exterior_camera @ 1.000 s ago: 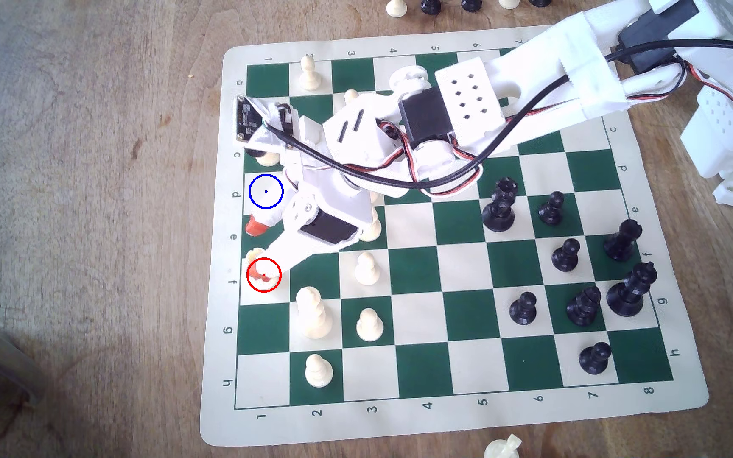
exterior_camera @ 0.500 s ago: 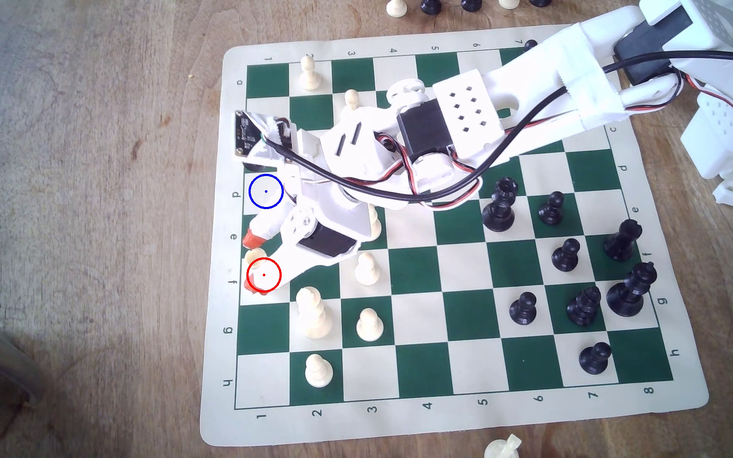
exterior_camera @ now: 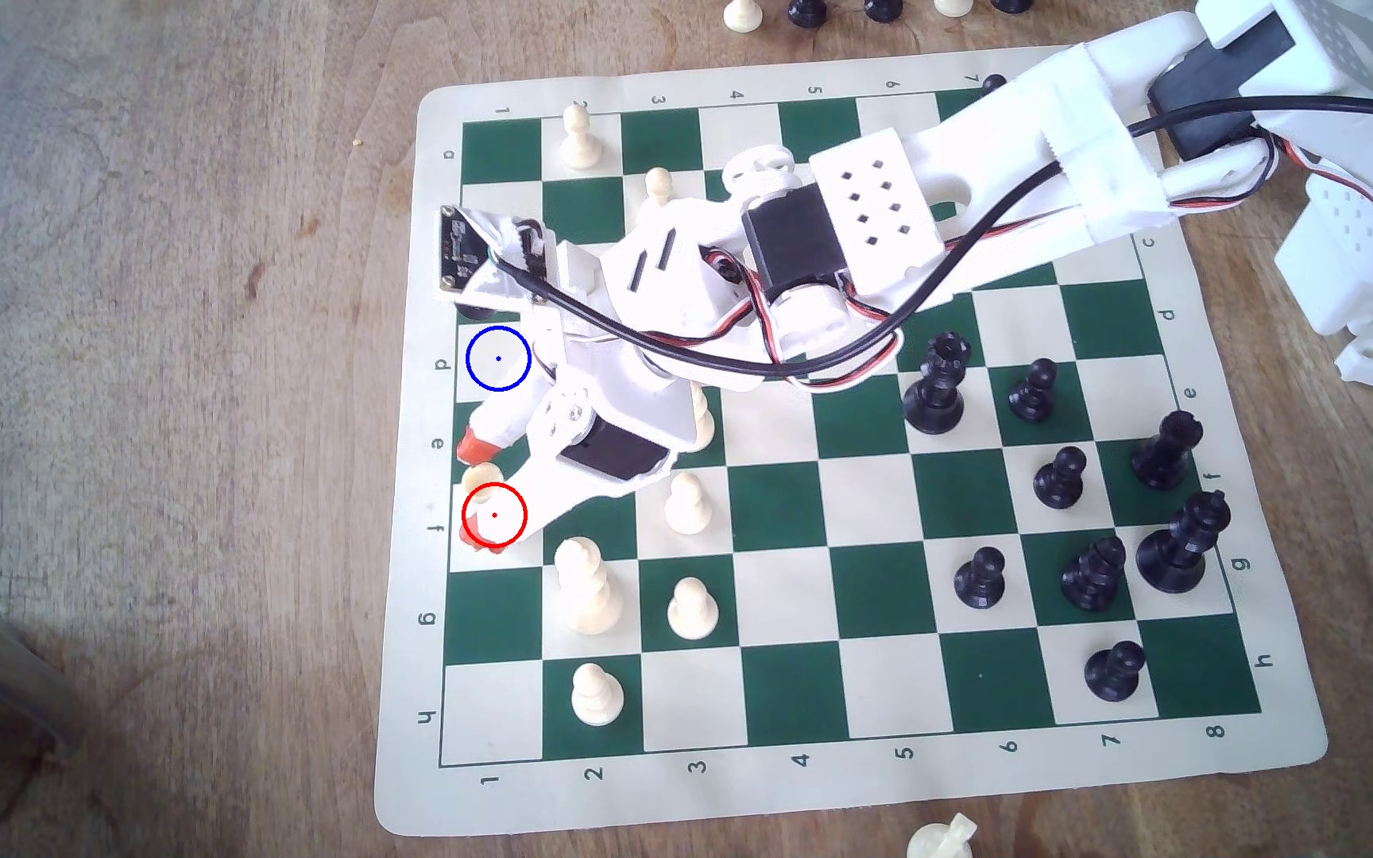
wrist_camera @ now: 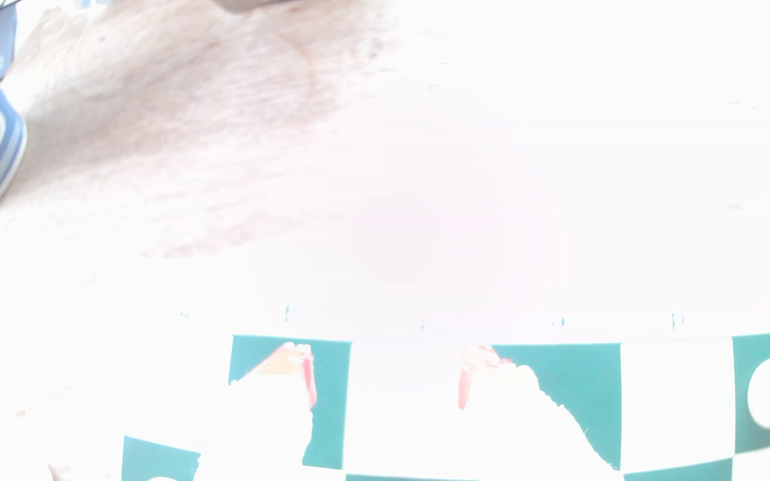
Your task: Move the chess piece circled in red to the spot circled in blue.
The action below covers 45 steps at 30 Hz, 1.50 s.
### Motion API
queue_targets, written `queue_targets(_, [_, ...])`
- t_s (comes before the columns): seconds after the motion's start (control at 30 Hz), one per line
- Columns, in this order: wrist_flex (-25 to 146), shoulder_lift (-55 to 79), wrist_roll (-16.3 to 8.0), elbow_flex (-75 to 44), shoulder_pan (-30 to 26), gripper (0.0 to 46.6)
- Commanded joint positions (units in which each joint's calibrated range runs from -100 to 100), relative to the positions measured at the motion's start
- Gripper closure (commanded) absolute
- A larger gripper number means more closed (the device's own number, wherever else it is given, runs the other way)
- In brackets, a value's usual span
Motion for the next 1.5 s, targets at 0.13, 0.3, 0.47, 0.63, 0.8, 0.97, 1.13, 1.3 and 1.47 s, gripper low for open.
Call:
queue_targets(0.13, [2.3, -7.3, 0.0, -6.4, 0.7, 29.3])
queue_targets(0.3, [4.0, -7.3, -0.1, -9.4, 0.6, 29.2])
queue_targets(0.47, [4.2, -7.8, -0.1, -9.5, 0.6, 29.1])
queue_targets(0.63, [4.4, -6.4, -0.1, -8.9, 1.1, 29.5])
queue_targets(0.8, [4.1, -4.0, -0.1, -8.9, 1.3, 29.8])
queue_targets(0.97, [3.8, -3.1, -0.2, -8.9, 1.9, 29.7])
queue_targets(1.13, [3.8, -2.6, -0.2, -7.9, 1.3, 29.9])
queue_targets(1.3, [4.2, -2.4, -0.2, -6.5, 0.6, 30.1])
queue_targets(1.47, [4.8, -1.9, -0.2, -5.3, 0.2, 30.1])
